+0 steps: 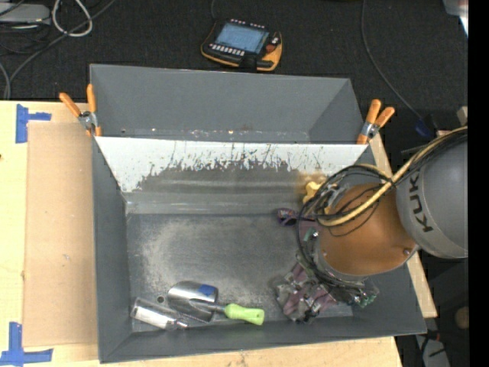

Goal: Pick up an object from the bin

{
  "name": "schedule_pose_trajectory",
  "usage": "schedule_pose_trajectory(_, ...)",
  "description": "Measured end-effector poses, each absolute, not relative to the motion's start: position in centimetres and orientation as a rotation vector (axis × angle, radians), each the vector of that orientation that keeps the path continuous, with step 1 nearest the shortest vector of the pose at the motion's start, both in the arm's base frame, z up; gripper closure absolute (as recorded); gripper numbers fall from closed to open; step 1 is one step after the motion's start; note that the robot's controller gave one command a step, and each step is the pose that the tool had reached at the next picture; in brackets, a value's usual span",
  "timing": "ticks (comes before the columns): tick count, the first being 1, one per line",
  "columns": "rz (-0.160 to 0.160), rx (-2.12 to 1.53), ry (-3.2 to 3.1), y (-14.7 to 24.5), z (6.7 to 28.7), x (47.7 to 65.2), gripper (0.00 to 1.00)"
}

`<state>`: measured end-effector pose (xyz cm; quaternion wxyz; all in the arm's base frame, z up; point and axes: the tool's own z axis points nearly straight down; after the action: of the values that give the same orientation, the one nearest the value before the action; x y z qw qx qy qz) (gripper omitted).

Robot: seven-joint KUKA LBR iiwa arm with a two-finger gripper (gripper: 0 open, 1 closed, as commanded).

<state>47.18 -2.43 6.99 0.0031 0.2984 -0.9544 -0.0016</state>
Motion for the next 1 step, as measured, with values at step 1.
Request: schedule_pose_trajectory(1,-0.003,0.218,-3.122,-6.37,8.30,55.58,1.00)
